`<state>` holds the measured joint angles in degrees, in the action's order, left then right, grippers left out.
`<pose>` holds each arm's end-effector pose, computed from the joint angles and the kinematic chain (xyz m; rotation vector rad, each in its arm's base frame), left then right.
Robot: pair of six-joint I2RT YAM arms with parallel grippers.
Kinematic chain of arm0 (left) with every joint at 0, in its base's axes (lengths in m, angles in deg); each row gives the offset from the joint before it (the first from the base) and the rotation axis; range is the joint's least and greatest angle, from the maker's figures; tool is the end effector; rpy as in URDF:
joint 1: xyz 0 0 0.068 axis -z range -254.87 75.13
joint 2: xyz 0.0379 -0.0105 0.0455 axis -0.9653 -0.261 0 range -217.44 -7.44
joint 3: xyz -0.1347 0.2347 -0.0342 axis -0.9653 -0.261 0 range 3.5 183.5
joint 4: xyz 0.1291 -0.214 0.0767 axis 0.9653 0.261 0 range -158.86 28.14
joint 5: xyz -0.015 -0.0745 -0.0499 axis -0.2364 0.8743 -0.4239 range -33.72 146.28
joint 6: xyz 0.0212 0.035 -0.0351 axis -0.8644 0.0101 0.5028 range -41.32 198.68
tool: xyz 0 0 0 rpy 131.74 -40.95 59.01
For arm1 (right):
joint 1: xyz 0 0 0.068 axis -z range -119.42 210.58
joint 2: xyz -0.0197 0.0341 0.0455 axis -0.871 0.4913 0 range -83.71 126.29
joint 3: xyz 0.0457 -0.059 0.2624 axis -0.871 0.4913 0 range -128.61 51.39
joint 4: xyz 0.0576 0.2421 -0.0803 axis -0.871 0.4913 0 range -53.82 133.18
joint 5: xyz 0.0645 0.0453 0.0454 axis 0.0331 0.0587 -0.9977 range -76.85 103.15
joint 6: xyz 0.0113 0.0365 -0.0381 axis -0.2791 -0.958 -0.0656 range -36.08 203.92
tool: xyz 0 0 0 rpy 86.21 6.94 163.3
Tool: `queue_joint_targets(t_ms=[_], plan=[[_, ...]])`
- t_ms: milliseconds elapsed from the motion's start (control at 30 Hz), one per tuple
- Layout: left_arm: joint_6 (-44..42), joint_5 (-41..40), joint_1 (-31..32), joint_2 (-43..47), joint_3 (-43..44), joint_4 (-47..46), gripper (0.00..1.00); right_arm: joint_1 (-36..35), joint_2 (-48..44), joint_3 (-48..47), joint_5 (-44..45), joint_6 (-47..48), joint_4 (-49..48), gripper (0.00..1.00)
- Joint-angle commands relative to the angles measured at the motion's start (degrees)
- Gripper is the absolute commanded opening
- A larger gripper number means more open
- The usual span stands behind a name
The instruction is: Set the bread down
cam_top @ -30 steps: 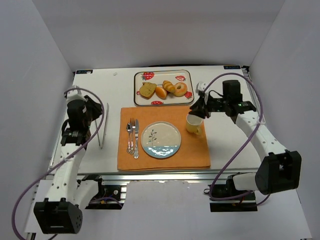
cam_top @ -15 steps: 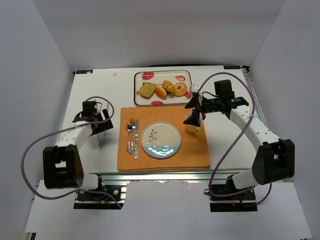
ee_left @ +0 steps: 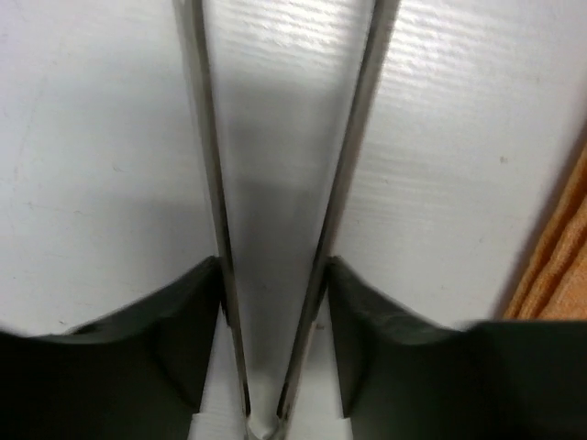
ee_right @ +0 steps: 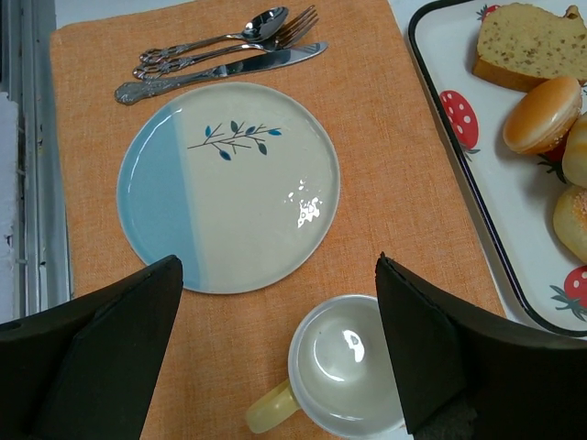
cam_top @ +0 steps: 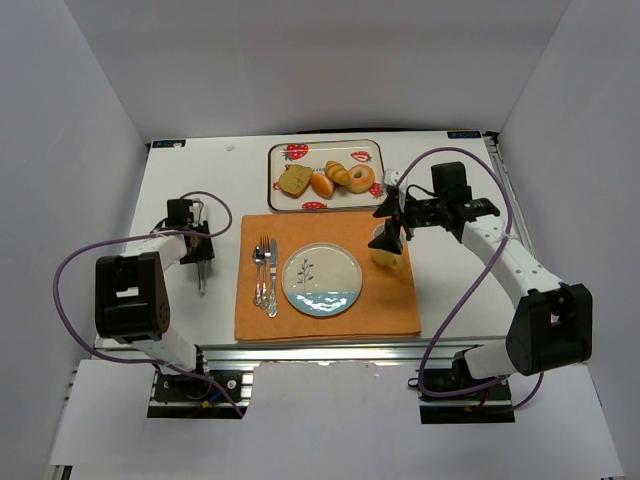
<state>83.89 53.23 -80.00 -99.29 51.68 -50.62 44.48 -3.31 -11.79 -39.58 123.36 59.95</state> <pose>0.2974 0.0285 0.1549 -0.2565 2.6380 0.0701 0.2804 0.1104 0.2958 -1.3447 1.5745 0.7942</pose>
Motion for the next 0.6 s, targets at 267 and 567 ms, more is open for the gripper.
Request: queue_joint_targets(t_ms=[267, 567], plan=[[4.26, 8.13, -0.94, 3.95, 0.85, -1.99, 0.18, 2.3, -0.77, -2.13, 0.08, -0.24, -0.48, 0.89], [28.49, 24.92, 2.48, 8.27, 10.97, -5.56, 0.21, 2.91, -0.6, -1.77, -0.62, -0.42, -0.74, 0.89]])
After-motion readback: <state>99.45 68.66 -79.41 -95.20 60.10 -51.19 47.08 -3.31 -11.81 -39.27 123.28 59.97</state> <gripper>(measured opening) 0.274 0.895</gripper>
